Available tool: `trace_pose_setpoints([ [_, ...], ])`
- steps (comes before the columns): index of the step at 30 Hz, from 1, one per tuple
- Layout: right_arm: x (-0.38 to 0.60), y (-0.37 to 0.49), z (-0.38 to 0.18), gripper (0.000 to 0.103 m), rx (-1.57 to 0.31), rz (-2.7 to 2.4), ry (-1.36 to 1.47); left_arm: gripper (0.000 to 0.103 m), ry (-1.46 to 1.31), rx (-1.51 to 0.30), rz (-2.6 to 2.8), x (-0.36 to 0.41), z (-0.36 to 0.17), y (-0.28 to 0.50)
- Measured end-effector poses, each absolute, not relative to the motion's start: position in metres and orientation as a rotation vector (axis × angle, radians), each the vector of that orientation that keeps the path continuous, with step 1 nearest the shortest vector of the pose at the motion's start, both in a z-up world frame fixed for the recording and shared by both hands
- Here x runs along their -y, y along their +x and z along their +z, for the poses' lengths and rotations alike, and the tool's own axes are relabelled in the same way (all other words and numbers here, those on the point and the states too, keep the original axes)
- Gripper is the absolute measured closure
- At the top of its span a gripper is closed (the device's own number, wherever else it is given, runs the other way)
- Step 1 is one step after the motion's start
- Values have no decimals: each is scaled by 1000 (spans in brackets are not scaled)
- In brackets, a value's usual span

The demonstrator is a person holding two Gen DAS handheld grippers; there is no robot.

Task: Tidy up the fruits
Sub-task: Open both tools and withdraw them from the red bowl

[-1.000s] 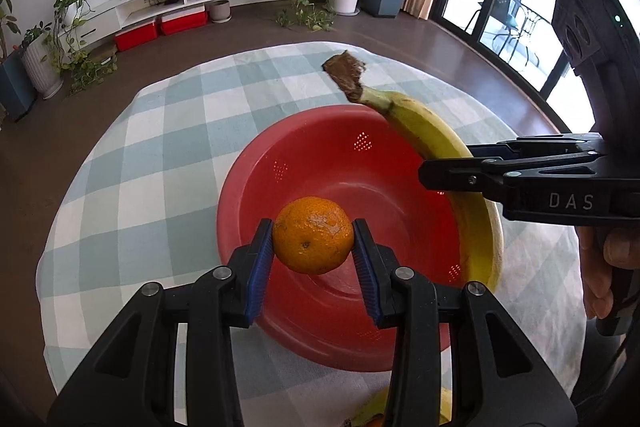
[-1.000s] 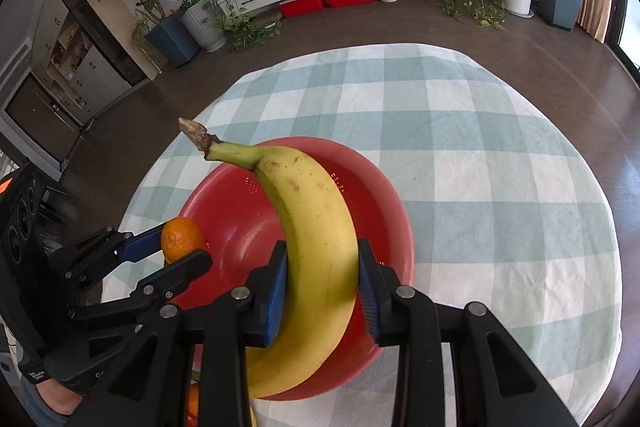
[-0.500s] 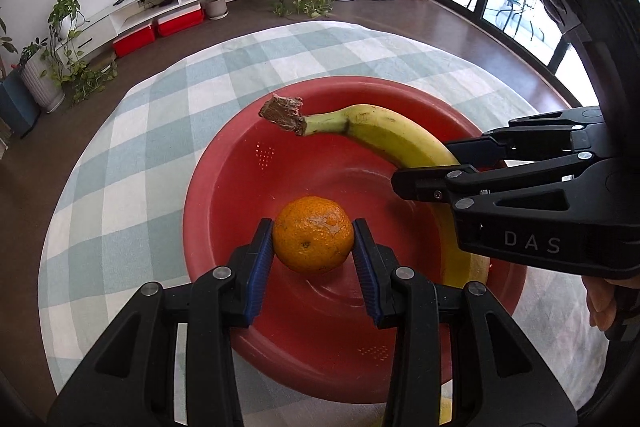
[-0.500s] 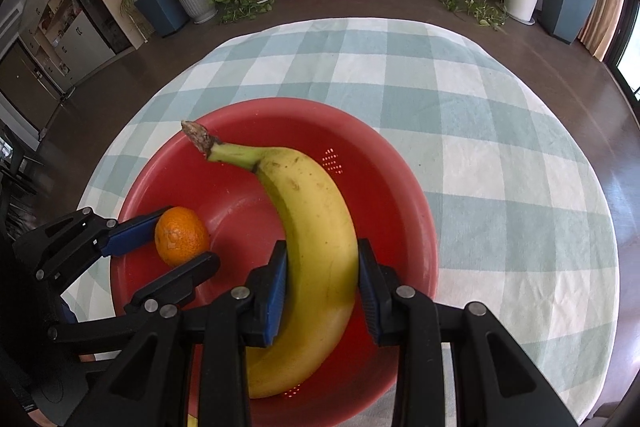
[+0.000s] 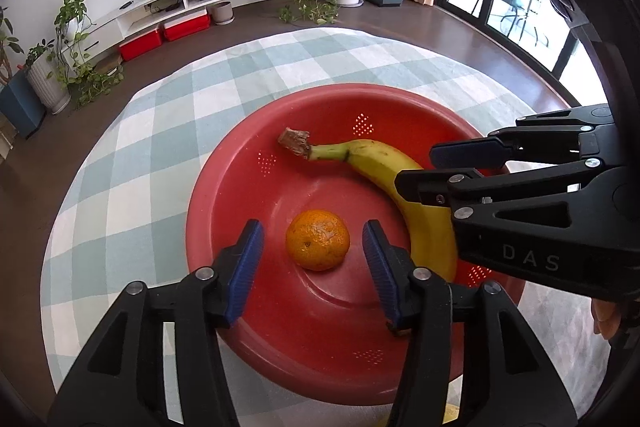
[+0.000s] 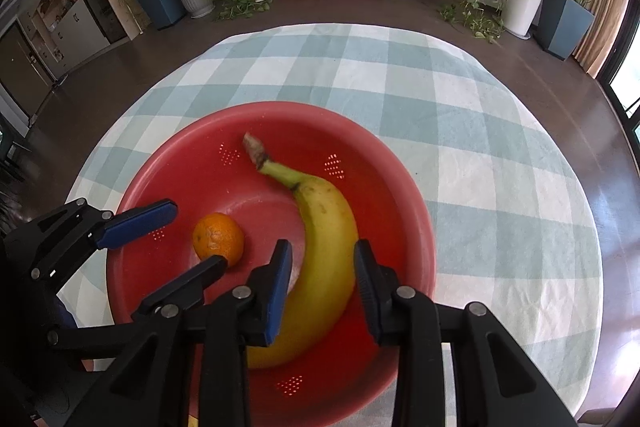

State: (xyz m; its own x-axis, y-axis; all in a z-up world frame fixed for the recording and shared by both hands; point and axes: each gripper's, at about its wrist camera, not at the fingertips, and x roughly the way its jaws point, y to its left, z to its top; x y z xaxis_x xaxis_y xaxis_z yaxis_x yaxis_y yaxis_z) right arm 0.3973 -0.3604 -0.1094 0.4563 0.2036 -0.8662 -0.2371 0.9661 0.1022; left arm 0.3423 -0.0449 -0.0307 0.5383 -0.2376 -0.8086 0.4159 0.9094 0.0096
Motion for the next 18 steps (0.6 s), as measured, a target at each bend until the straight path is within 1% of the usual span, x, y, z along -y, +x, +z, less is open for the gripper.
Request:
trace_pose_setpoints([
  [2, 362, 392, -102, 66, -1040, 268, -32, 47, 204, -909, -392, 43, -26, 340],
  [3, 363, 389, -97, 61, -1027, 269, -26, 46, 202, -901, -393, 41, -22, 338],
  [4, 366, 385, -91, 52, -1011, 270, -13, 46, 200, -892, -394, 40, -18, 336],
  [5, 368, 380, -84, 46, -992, 271, 2, 44, 197, -883, -395, 38, -14, 332],
  [7, 374, 366, -67, 21, -936, 263, 16, 38, 178, -855, -409, 33, -2, 322],
  [8, 378, 357, -58, 16, -894, 249, 6, 34, 158, -840, -418, 28, 4, 316],
  [10, 382, 336, -41, 2, -811, 206, -46, 31, 119, -801, -417, 17, 18, 300],
  [11, 384, 325, -32, 0, -771, 191, -78, 25, 106, -769, -422, 12, 25, 290],
  [12, 385, 313, -24, 0, -734, 184, -115, 13, 106, -736, -427, 8, 31, 279],
  [13, 386, 301, -18, 0, -705, 181, -155, 5, 112, -713, -434, 4, 36, 268],
  [14, 387, 286, -12, 0, -669, 189, -187, 0, 100, -686, -437, -1, 41, 255],
  [16, 394, 256, 1, 0, -567, 198, -186, 0, 27, -617, -451, -15, 52, 229],
  [18, 408, 224, 10, 0, -461, 229, -125, 0, -28, -527, -441, -30, 63, 201],
])
